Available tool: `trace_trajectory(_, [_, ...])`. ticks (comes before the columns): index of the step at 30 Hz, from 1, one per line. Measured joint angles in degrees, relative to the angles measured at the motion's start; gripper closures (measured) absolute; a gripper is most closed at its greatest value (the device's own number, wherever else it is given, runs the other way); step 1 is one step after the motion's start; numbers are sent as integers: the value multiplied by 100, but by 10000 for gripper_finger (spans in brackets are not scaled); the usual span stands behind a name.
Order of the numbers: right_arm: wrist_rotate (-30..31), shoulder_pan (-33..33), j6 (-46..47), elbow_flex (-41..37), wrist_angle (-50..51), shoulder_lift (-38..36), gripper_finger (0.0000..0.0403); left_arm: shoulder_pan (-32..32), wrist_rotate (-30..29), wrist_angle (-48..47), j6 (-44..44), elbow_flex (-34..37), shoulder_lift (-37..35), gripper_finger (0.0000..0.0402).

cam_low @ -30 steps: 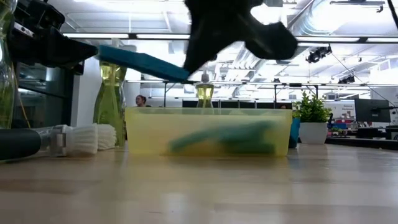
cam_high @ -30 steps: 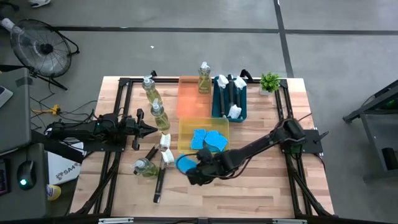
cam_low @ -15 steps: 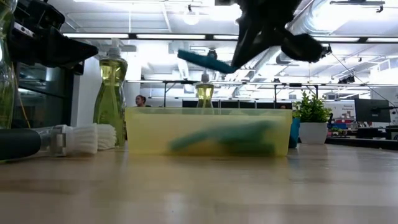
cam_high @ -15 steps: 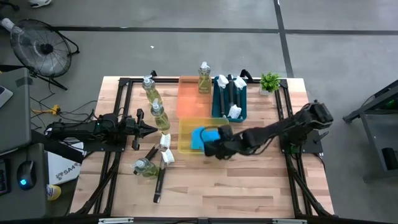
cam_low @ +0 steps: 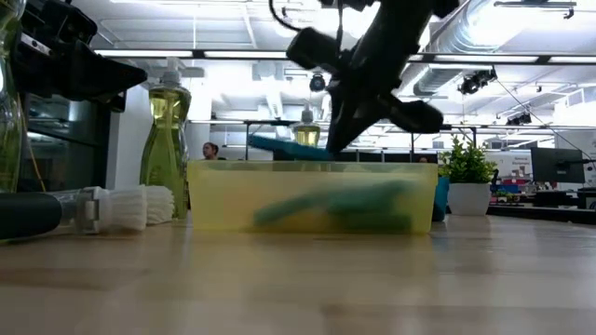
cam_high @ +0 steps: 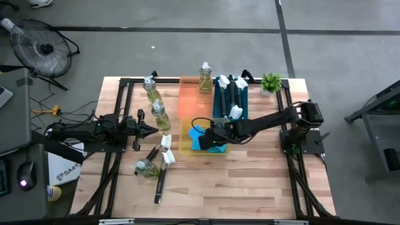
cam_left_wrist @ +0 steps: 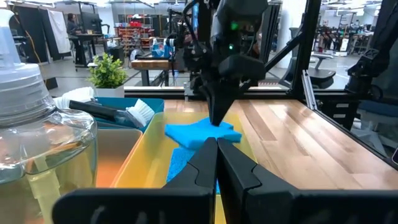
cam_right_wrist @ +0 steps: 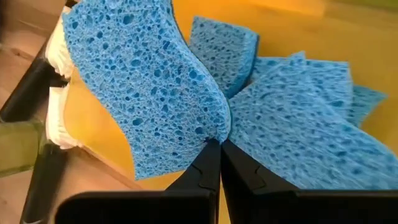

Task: Pick & Place Kitchen Sink Supplies
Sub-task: Stack the sponge on top of the sponge in the yellow bin

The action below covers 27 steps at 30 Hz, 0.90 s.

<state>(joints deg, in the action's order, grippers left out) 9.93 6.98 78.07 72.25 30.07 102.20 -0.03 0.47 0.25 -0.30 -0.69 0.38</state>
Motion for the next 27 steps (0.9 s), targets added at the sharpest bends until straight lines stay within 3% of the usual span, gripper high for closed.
trace_trajectory(8, [-35,-150,-290,421,172,305,403,2,0,2,0,0,-2,401])
trace_trajectory(20, [-184,-177,-740,431,443,406,400,1,2,1,0,0,-2,401])
trace_trajectory(27, [-212,-185,-1202,431,439,406,336,1,1,1,0,0,-2,401])
